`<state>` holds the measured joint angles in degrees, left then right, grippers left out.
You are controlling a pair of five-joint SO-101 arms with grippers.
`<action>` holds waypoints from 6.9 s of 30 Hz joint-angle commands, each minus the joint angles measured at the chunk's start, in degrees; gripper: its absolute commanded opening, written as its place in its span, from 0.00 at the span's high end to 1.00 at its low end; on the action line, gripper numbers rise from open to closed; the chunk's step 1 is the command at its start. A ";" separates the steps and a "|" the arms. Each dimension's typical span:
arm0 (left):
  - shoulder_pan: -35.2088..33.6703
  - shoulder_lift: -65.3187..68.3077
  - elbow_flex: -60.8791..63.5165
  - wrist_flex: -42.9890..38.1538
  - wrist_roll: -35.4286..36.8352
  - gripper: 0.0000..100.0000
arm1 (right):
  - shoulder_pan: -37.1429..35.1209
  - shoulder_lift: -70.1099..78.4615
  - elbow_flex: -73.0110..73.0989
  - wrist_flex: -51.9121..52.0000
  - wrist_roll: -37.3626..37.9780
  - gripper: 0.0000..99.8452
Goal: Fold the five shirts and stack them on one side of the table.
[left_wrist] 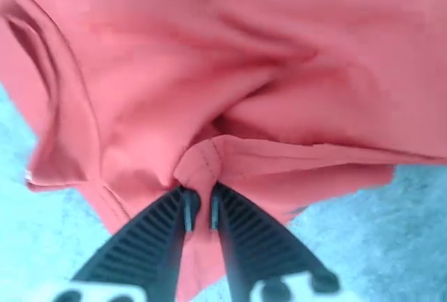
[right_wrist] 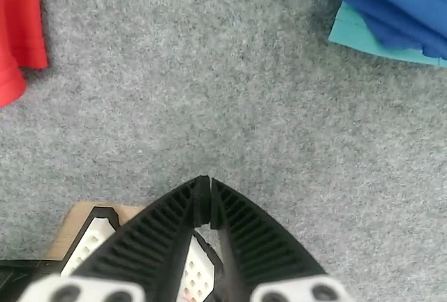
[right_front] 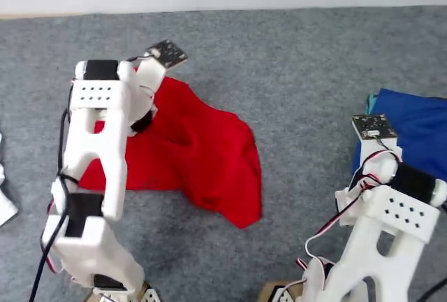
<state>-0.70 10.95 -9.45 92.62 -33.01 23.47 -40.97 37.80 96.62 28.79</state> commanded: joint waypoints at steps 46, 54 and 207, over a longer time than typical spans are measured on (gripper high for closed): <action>-37.36 -53.45 30.02 3.87 10.64 1.00 | -45.76 25.27 -17.41 -9.98 -7.56 0.99; -45.89 -53.01 48.84 -12.92 10.73 1.00 | -58.42 41.89 -27.43 -10.07 -3.69 0.99; -21.80 -53.54 -33.36 -4.75 20.31 1.00 | -3.47 -8.04 -72.62 -18.59 -10.37 0.99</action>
<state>-22.68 -42.59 -41.71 89.45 -12.09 17.58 -48.44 -32.18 81.05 17.80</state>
